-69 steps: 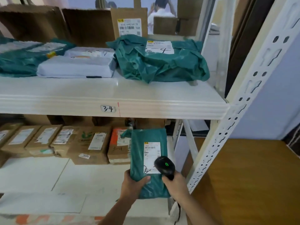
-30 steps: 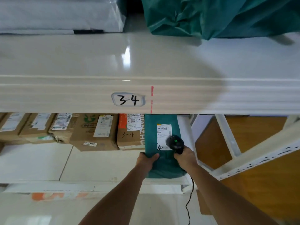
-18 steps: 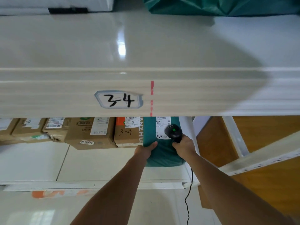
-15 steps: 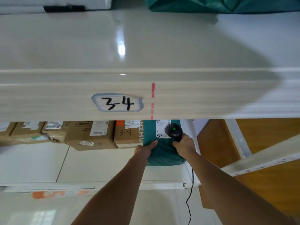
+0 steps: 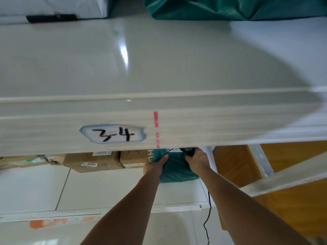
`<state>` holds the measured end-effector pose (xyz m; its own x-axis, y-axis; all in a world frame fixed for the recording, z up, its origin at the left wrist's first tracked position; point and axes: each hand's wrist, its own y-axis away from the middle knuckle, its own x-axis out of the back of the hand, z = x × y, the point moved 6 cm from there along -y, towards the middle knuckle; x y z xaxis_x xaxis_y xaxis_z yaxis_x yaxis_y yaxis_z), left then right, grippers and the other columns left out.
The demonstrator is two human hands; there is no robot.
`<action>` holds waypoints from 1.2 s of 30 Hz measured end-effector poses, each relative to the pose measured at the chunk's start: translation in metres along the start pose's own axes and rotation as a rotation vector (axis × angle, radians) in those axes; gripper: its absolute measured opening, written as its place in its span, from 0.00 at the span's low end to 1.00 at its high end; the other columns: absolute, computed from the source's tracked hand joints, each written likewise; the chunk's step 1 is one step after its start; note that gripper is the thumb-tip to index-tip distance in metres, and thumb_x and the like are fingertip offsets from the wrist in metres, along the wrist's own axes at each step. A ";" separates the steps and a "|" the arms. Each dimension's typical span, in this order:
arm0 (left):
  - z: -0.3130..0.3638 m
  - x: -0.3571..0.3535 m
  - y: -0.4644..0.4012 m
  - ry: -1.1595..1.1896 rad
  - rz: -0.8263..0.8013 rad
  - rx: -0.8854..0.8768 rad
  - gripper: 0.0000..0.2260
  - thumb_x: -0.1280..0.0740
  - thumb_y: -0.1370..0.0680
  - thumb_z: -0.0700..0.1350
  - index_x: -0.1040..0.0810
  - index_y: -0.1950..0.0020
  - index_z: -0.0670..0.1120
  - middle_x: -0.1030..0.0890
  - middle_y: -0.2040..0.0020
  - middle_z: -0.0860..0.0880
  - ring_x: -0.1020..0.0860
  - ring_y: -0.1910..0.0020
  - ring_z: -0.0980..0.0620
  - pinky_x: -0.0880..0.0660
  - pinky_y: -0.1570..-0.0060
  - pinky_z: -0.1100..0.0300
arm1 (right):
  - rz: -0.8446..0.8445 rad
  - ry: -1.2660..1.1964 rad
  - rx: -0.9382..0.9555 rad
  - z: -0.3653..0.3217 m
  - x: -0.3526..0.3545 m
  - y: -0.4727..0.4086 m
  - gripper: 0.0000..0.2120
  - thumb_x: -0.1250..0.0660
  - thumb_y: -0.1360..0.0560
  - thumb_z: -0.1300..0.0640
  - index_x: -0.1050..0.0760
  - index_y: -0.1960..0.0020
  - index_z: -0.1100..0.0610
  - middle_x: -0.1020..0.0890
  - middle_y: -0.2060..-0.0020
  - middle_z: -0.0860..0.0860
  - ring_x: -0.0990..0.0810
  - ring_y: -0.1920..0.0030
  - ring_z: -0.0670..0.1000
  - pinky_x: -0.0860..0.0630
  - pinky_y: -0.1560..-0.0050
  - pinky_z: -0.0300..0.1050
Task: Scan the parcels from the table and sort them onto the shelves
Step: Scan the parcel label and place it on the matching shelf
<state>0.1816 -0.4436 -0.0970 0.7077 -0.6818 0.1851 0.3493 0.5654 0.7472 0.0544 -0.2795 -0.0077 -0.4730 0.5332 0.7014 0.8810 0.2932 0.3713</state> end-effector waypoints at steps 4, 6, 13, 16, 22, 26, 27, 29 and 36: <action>0.003 -0.001 0.000 -0.020 -0.005 -0.052 0.36 0.16 0.37 0.62 0.22 0.37 0.44 0.17 0.43 0.43 0.18 0.43 0.39 0.19 0.38 0.41 | 0.006 -0.006 0.012 -0.004 0.004 0.007 0.19 0.32 0.23 0.57 0.27 0.33 0.55 0.17 0.43 0.58 0.20 0.43 0.61 0.23 0.43 0.48; 0.003 -0.004 -0.009 -0.015 -0.030 -0.072 0.36 0.17 0.39 0.67 0.22 0.41 0.48 0.17 0.44 0.44 0.18 0.43 0.40 0.19 0.38 0.41 | 0.046 -0.018 0.025 -0.008 0.011 0.017 0.19 0.32 0.22 0.56 0.27 0.32 0.54 0.17 0.43 0.58 0.20 0.42 0.60 0.24 0.41 0.49; 0.026 0.008 0.052 -0.211 -0.069 -0.178 0.28 0.26 0.24 0.64 0.21 0.33 0.45 0.18 0.38 0.44 0.20 0.38 0.40 0.24 0.34 0.48 | 0.073 -0.103 0.056 -0.008 0.042 0.073 0.19 0.31 0.22 0.57 0.27 0.32 0.54 0.16 0.44 0.54 0.18 0.42 0.57 0.24 0.35 0.51; 0.027 0.021 0.070 -0.310 -0.069 -0.215 0.31 0.28 0.23 0.65 0.24 0.30 0.44 0.20 0.40 0.44 0.21 0.40 0.41 0.24 0.37 0.49 | 0.058 -0.122 0.089 -0.010 0.057 0.102 0.19 0.30 0.22 0.56 0.26 0.32 0.53 0.16 0.44 0.53 0.18 0.42 0.55 0.24 0.34 0.50; 0.045 0.062 0.120 -0.539 0.005 -0.389 0.36 0.34 0.20 0.67 0.33 0.21 0.44 0.23 0.28 0.43 0.23 0.32 0.40 0.27 0.36 0.53 | 0.086 -0.122 0.146 -0.020 0.086 0.154 0.15 0.30 0.22 0.54 0.24 0.36 0.54 0.16 0.51 0.50 0.17 0.50 0.50 0.21 0.40 0.44; 0.071 0.082 0.183 -0.633 0.002 -0.620 0.23 0.35 0.16 0.58 0.28 0.26 0.46 0.22 0.29 0.45 0.21 0.34 0.43 0.23 0.35 0.47 | 0.122 -0.138 0.216 -0.029 0.100 0.186 0.13 0.31 0.22 0.55 0.24 0.38 0.55 0.17 0.55 0.49 0.19 0.55 0.47 0.22 0.49 0.39; 0.076 0.087 0.198 -0.697 0.016 -0.660 0.21 0.36 0.15 0.56 0.27 0.27 0.47 0.22 0.30 0.45 0.21 0.35 0.44 0.23 0.36 0.48 | 0.126 -0.146 0.231 -0.030 0.102 0.196 0.13 0.31 0.22 0.55 0.23 0.38 0.55 0.17 0.56 0.49 0.19 0.56 0.46 0.23 0.52 0.38; 0.082 0.096 0.223 -0.735 0.018 -0.698 0.20 0.35 0.15 0.52 0.28 0.25 0.47 0.24 0.29 0.45 0.22 0.33 0.44 0.23 0.41 0.56 | 0.140 -0.158 0.273 -0.031 0.108 0.215 0.13 0.31 0.22 0.55 0.23 0.39 0.55 0.17 0.57 0.49 0.19 0.57 0.45 0.26 0.56 0.36; 0.074 0.094 0.301 -0.849 0.068 -0.855 0.26 0.33 0.16 0.54 0.32 0.20 0.46 0.28 0.23 0.44 0.29 0.25 0.42 0.32 0.25 0.48 | 0.113 -0.287 0.338 -0.002 0.136 0.281 0.12 0.30 0.25 0.56 0.25 0.42 0.50 0.18 0.62 0.48 0.19 0.61 0.51 0.21 0.58 0.45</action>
<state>0.3080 -0.3721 0.1923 0.2229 -0.5451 0.8082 0.8480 0.5174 0.1150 0.2381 -0.1258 0.1931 -0.3992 0.7608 0.5118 0.8977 0.4377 0.0496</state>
